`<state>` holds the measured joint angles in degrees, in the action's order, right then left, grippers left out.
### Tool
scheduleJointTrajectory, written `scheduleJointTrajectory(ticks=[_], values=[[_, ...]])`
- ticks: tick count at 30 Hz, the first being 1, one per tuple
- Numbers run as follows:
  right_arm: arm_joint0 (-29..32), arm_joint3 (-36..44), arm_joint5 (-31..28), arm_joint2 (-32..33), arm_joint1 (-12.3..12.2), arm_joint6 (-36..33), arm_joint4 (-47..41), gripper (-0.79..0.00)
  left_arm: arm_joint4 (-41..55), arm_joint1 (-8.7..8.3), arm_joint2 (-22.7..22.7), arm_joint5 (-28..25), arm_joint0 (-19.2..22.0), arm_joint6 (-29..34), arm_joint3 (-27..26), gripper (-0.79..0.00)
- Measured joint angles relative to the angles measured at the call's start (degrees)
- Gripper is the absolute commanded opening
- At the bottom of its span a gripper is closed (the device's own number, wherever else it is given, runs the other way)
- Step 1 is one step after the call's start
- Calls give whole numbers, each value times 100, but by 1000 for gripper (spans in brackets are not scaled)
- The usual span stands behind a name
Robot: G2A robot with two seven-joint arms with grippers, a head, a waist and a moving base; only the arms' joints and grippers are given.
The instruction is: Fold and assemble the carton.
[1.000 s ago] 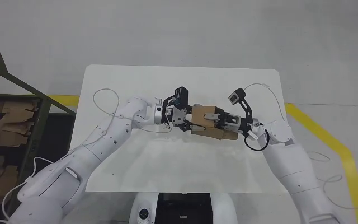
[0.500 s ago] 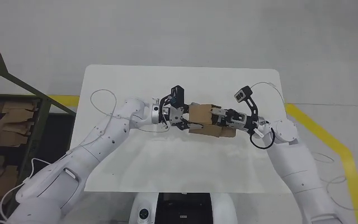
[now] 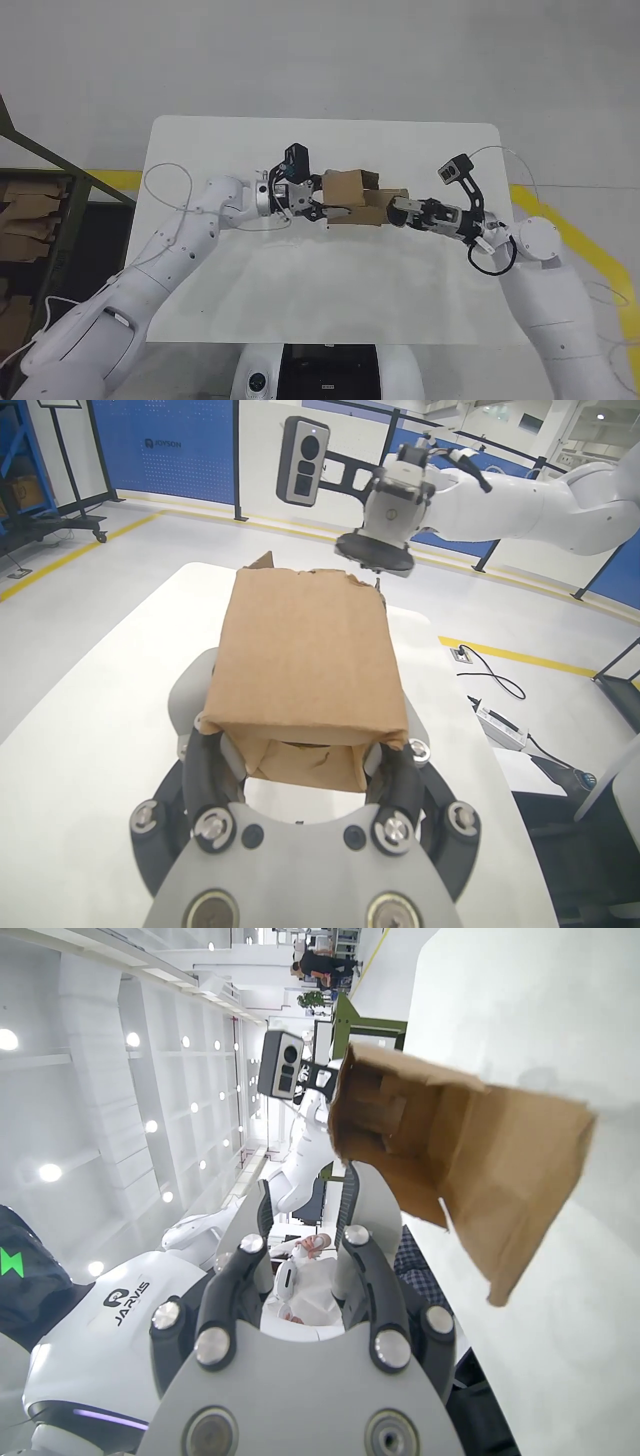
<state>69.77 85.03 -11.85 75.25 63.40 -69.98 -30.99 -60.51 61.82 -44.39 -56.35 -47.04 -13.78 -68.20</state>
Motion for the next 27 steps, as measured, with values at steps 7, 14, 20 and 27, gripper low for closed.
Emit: scheduleJointTrajectory(ticks=[7, 14, 20, 27], values=[[78, 187, 191, -210, -10, 55, 280, -545, 30, 29, -84, -14, -34, 43, -41, -252], [-151, -23, 289, -357, 6, 422, 585, -570, 25, 39, -144, -167, -150, 74, -248, -259], [-378, -150, 292, -567, 39, 441, 628, -570, 55, 27, -182, -165, -242, 170, -357, -259], [-419, -240, 184, -427, 10, 499, 567, -563, 113, 17, -209, -165, -258, 239, -351, -268]])
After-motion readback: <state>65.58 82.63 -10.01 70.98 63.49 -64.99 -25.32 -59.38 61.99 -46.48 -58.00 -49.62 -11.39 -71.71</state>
